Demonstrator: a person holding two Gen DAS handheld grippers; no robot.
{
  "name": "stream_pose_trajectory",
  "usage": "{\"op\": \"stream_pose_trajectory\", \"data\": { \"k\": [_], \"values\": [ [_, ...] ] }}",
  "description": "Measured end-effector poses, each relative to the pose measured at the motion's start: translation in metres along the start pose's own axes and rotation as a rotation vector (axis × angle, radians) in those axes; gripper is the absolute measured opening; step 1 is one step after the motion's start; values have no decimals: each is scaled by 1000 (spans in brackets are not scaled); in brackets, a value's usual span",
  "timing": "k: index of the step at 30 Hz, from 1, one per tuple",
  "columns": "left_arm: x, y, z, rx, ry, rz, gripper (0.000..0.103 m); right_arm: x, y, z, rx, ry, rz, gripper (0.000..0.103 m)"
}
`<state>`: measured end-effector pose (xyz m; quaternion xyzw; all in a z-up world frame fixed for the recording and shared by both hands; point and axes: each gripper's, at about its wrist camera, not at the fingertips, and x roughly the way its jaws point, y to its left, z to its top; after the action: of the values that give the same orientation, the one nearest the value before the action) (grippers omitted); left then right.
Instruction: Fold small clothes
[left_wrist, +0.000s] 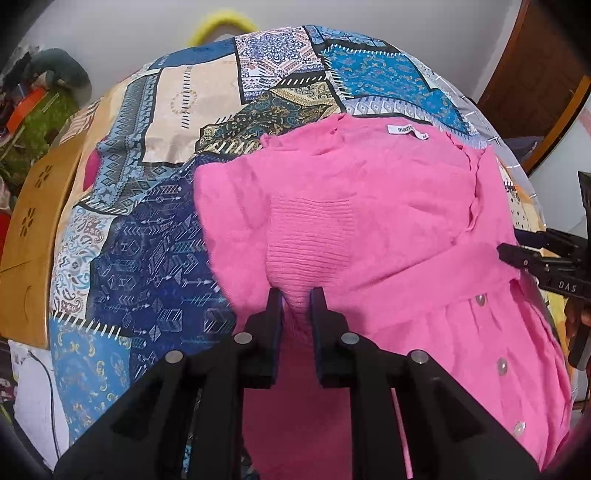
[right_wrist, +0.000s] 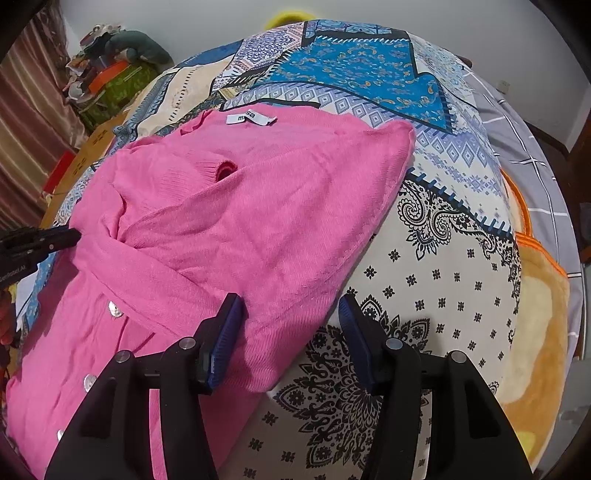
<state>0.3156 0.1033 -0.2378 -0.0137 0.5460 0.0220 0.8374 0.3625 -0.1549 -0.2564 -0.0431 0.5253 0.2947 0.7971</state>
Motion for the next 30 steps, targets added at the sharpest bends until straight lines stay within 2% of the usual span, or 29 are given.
{"op": "stream_pose_trajectory", "data": {
  "k": [5,10,14,18,21,24,26,27,30],
  "values": [
    [-11,5,1,2,-3,-6,18,-2,1,-1,-4,4,-5,50],
    [-20,22,15,-65,-36,-16,43,-1,0,-2,2,3,0,50],
    [-8,33,29,-130,-14,-62,43,0,-1,-2,7,0,7,51],
    [11,29,38,-150,15,-118,43,0,-2,-4,10,-3,17,53],
    [24,21,42,-137,26,-105,43,0,-3,-5,10,-7,21,54],
    [29,17,44,-134,5,-58,37,0,-3,-5,10,-10,24,54],
    [26,13,45,-108,-16,-36,20,0,-3,-6,10,-13,26,54],
    [25,9,44,-84,-26,-7,7,0,-4,-6,9,-14,27,54],
    [20,6,40,-47,-50,43,3,0,-3,-7,10,-17,29,55]
  ]
}}
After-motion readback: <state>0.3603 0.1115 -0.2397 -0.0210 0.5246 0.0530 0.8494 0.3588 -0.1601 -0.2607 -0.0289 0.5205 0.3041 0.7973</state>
